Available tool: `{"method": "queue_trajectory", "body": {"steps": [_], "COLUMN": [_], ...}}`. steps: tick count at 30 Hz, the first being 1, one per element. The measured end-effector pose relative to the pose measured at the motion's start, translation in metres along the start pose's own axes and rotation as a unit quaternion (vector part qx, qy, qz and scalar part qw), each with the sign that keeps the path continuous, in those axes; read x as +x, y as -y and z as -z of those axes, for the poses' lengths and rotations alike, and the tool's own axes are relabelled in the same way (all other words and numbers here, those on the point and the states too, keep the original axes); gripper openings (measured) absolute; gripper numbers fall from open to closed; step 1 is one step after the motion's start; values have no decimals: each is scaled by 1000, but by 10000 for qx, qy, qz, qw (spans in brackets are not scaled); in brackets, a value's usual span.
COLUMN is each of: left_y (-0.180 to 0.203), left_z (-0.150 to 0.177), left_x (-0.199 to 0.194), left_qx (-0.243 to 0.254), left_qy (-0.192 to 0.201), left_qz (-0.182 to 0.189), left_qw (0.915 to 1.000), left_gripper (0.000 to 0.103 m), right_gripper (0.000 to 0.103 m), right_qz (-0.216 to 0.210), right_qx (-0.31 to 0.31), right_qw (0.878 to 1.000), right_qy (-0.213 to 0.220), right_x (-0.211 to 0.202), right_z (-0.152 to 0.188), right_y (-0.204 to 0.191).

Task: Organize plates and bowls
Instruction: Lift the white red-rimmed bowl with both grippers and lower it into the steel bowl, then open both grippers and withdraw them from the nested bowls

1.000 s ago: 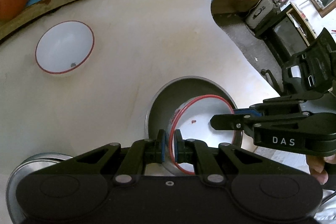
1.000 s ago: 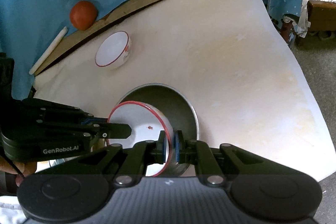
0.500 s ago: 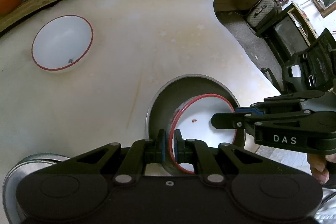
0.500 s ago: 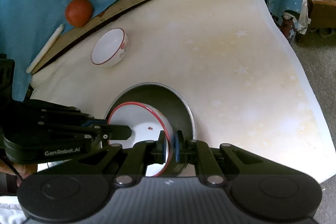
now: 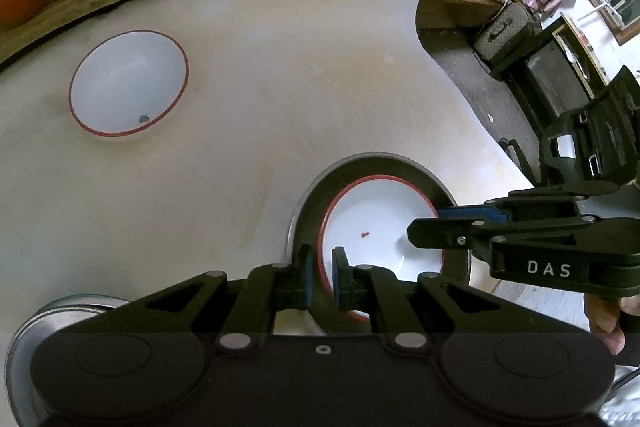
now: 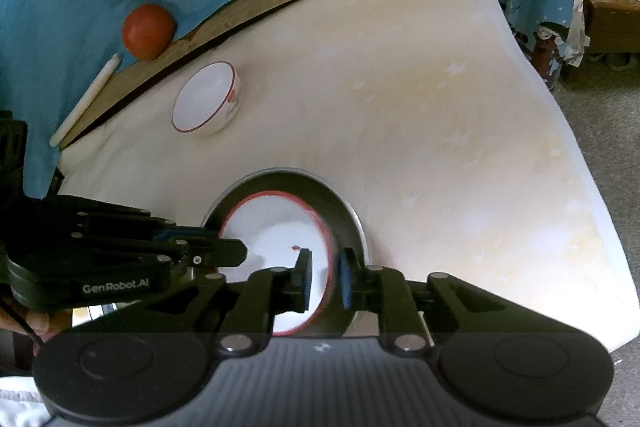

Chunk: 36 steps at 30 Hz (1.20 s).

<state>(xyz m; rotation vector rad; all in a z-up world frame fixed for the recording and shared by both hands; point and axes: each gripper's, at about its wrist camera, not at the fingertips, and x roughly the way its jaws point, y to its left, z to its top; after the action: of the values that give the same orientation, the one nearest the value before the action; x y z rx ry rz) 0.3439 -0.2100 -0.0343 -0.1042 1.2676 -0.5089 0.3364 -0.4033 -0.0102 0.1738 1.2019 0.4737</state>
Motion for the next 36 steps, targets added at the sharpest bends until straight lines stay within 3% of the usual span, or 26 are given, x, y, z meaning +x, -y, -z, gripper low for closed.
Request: {"method": "queue_trajectory", "body": {"steps": [8,19,25,28,30,36], "left_y": [-1,-3,-7,-13,-18,-36], "left_z": [2,7,10,11,11,9], "left_x": [-5,-29,-48,-59,-64,-71], "left_qx": [-15,-1,-66,-201,-325,-802], "left_qy": [64,438,766,984,1097,1235], "left_qz": [13,29,-64,-180,-262,-381], "left_qw": [10000,9990,9970,9948,9931,9884], "left_gripper": [11,12,29,48,69,92], "right_gripper": [21,24,41,51,58,91], "right_qz": [-15,72,174,209,204,187], "right_qx": [16,-131,-140,-126,-98,-95], "right_qw": [10000,9993,9980,9972,9968,9960], "right_qy": [66,350,598,713,766,871], "right_x": [-2,-20,-34,-38,-39,-36], "right_z": [0,2,3,3,2,-3], "right_y": [0,-5,-8,-9,-8,-10]}}
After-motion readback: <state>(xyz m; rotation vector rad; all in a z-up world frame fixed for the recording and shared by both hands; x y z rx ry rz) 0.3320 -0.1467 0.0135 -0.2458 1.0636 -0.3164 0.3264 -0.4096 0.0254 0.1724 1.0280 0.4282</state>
